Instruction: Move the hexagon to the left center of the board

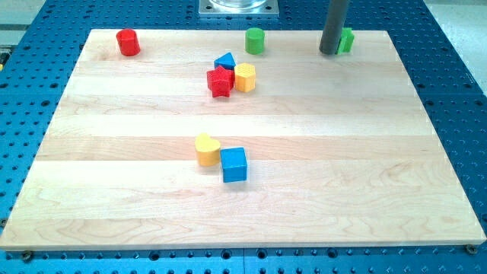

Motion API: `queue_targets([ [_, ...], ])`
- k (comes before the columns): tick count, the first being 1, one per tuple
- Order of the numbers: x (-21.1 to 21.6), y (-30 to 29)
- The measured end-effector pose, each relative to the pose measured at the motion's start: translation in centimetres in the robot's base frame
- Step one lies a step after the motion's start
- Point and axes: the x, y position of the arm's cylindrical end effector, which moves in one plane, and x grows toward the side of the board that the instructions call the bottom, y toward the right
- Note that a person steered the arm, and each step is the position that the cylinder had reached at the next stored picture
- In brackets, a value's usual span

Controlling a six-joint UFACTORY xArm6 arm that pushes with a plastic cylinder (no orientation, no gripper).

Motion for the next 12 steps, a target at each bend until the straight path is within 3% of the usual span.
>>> queue_targets([
  [2, 3.8, -3.8],
  [5, 5.6, -3.8],
  [7, 7.2, -13.3],
  [9, 12.2, -24.2],
  [12, 21.8, -23.7],
])
